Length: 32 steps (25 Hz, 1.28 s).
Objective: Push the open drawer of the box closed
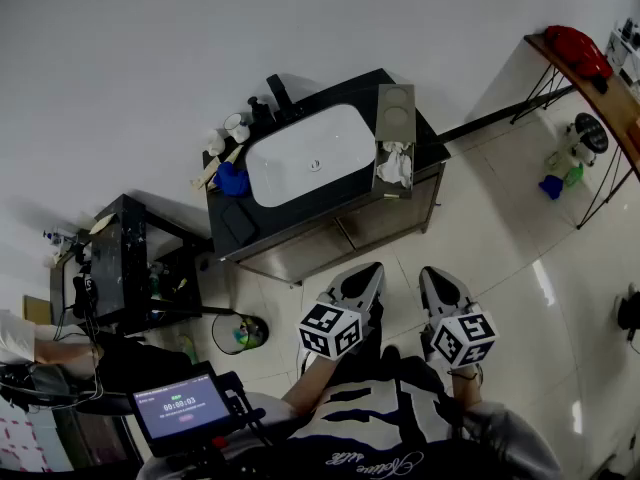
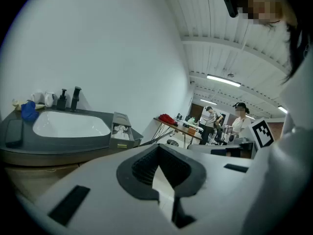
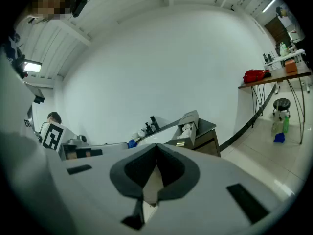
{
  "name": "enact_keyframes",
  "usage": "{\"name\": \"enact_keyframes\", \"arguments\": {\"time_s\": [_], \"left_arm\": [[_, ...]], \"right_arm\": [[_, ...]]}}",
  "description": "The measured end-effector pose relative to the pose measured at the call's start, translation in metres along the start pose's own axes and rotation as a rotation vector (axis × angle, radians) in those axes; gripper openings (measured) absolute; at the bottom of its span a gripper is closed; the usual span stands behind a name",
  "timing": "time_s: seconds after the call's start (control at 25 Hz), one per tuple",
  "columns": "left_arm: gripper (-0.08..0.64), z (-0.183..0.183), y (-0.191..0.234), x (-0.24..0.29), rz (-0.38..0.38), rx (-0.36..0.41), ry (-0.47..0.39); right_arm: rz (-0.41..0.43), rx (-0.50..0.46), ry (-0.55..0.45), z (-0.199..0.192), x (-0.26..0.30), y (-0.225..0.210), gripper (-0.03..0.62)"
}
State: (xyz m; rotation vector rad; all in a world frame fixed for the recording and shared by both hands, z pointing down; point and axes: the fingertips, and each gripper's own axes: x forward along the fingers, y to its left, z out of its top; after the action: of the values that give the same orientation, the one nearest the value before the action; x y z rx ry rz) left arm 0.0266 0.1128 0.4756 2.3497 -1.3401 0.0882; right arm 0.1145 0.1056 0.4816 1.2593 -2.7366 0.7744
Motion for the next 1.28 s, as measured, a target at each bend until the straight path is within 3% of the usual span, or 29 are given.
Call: {"name": "enact_keyframes", "arguments": {"time_s": [0.44,0.68,0.88,1.12,1.28], "left_arm": [[-0.008,0.015,0.088,0.076,-0.037,0.038,0.094],[-0.008,0.003,0.119,0.109,-0.085,0.062,0.188],[-0.008,-0.016,0.158,0.138,-0.113,0.046,0.289],[-0.008,-0.037,0.165,0.157,-0.163,0.025,0.375],[-0.008,-0.044,0.176,0.173,-0.192,-0.032,0.415]], "right_arm": [[-0.065,0.008,0.023,0.033,0.078,-0.039,-0.002],[-0.109,0.013,0.034,0.043,0.113,-0.054,-0.002],[-0.136,0.027,0.062,0.050,0.148,-0.064,-0.002],[-0.173,0.027,0.068,0.057,0.157,-0.073,-0.002],[-0.185,0.045,0.082,0.061,0.174,-0.079,0.017]]}}
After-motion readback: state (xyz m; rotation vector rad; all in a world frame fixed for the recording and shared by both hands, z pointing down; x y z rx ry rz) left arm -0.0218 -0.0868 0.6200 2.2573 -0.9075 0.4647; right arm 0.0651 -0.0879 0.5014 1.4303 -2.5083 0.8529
